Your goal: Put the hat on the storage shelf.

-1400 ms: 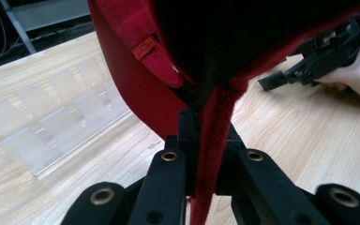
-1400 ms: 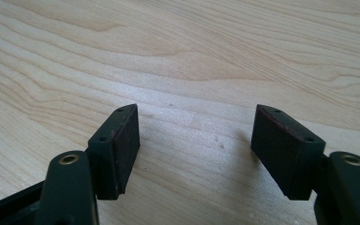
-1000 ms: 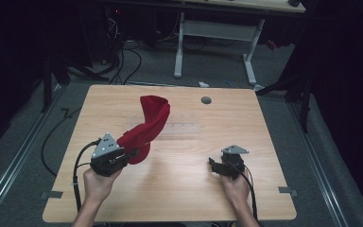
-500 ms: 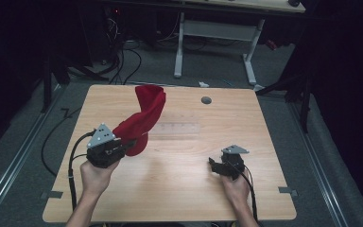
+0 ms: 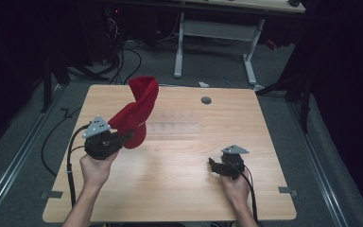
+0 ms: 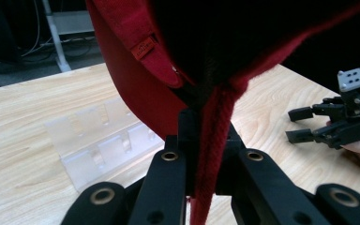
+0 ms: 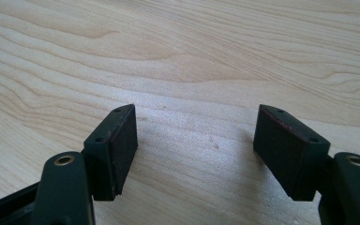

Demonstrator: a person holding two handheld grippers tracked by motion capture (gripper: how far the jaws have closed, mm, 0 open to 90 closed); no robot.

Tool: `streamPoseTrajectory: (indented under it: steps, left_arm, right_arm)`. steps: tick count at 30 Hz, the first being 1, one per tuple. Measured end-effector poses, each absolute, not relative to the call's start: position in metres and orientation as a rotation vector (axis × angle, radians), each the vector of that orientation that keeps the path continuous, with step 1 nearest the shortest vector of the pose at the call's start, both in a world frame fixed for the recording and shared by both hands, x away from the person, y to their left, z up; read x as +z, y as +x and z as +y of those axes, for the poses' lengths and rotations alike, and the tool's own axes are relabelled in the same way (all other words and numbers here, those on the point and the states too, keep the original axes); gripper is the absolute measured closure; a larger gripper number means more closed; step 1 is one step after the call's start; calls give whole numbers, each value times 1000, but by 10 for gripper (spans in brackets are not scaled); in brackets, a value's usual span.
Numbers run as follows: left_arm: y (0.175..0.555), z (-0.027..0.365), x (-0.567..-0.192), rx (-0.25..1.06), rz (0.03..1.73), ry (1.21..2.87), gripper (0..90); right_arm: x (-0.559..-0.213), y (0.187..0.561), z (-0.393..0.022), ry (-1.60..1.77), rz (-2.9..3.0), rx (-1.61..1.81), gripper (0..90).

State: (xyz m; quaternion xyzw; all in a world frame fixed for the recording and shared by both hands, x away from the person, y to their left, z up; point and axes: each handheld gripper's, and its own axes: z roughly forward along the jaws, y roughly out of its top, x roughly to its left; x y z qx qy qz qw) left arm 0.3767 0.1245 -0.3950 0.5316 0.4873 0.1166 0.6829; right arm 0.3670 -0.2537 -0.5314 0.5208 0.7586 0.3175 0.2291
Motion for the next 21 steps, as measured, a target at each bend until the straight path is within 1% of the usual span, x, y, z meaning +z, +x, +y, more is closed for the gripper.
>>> streamPoseTrajectory:
  steps: [8, 21]
  left_arm:
    - [393, 122, -394, 283, 1095, 1185, 853]
    - [426, 123, -390, 356, 1104, 1159, 853]
  right_arm:
    - [-531, 367, -254, 1434, 2087, 873, 306]
    - [-531, 367, -254, 1434, 2089, 873, 302]
